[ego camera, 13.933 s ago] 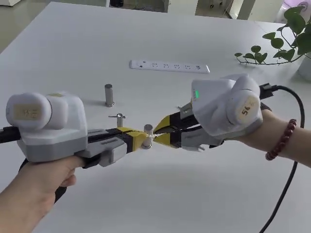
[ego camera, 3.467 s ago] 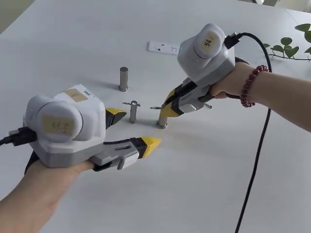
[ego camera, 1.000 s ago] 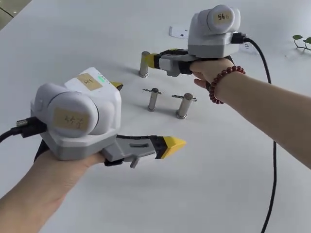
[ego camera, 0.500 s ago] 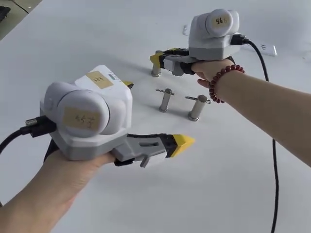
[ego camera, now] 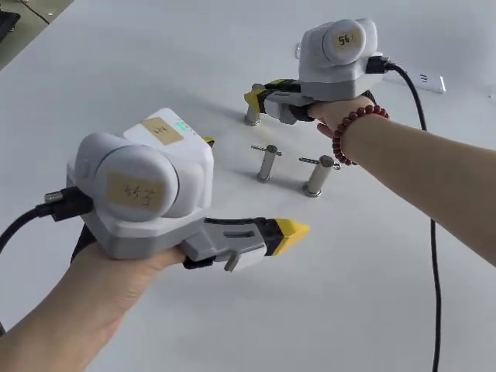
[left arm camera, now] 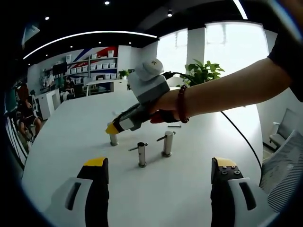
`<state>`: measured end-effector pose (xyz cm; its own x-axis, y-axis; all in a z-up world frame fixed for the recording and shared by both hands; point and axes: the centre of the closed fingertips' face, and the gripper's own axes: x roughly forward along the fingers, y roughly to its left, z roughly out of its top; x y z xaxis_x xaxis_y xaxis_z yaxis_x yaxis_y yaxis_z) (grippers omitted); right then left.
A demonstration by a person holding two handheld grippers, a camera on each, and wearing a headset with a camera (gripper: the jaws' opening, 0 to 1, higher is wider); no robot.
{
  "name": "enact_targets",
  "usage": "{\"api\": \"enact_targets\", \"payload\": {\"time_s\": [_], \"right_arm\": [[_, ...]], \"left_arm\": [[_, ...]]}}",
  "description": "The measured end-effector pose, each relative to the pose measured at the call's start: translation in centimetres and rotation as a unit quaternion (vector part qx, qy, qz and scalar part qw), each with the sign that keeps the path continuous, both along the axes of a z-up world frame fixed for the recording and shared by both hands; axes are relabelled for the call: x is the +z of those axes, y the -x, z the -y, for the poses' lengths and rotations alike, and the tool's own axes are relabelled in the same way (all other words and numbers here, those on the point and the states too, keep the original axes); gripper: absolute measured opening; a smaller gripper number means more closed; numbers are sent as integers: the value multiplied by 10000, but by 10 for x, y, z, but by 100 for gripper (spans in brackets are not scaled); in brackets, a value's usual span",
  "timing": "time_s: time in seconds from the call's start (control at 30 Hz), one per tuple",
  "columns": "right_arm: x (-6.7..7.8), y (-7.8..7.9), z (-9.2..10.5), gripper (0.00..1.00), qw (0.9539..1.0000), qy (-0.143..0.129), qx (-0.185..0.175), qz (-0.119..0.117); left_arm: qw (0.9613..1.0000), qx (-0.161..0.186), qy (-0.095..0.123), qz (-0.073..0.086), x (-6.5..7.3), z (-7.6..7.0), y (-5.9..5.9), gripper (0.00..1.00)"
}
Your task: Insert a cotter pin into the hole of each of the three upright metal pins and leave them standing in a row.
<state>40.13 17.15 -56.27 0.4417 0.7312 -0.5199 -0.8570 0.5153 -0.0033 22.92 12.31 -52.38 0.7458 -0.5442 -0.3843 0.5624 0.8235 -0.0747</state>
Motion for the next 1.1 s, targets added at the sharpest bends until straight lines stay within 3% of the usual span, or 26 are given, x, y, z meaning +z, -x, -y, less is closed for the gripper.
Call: {"api": "enact_targets", "payload": {"time_s": [0.23,0.53,1.1], "right_arm": [[0,0,4,8,9999,121,57,37],[8,5,21,8,9997,169,124,101],[13,19,92,8,9994,301,-180,51]], "left_arm": [[10000,-17,-7,-20,0,0,0,86],[10000,-64,-24,-26,-2,2,0,89],[9999,-102,-12,49,1,1,-2,95]]}}
